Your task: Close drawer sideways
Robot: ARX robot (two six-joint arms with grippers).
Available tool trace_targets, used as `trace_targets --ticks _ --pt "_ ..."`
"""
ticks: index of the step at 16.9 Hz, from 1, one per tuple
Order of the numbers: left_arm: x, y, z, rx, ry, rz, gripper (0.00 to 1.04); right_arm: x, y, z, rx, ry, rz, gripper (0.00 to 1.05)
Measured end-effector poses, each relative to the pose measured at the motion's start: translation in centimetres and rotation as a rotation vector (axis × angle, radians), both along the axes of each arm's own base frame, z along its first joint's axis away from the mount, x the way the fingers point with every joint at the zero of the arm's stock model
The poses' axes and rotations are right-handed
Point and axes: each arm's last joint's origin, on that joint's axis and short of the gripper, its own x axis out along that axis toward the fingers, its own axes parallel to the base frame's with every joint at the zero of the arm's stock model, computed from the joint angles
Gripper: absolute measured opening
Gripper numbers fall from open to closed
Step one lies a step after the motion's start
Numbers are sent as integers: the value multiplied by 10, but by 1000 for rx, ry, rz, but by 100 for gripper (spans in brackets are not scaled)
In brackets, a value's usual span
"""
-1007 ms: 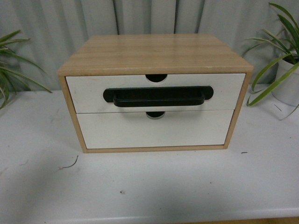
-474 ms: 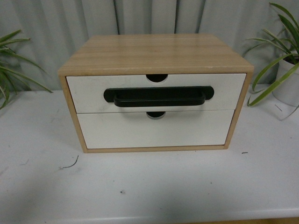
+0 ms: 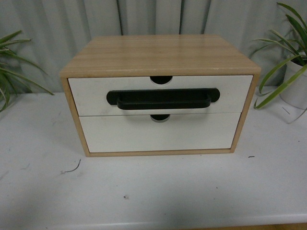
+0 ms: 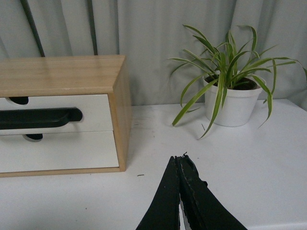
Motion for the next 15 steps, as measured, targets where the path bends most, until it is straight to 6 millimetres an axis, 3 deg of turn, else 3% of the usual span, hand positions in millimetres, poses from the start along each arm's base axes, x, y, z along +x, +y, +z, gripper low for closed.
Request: trace_targets --ticks 7,8,15 --pt "-14 0 -7 0 56 -3 2 0 0 0 0 0 0 2" --pt "-17 0 -1 1 -14 -1 2 0 0 0 0 1 0 2" --pt "-17 0 -4 3 10 0 2 0 0 0 -1 0 0 2"
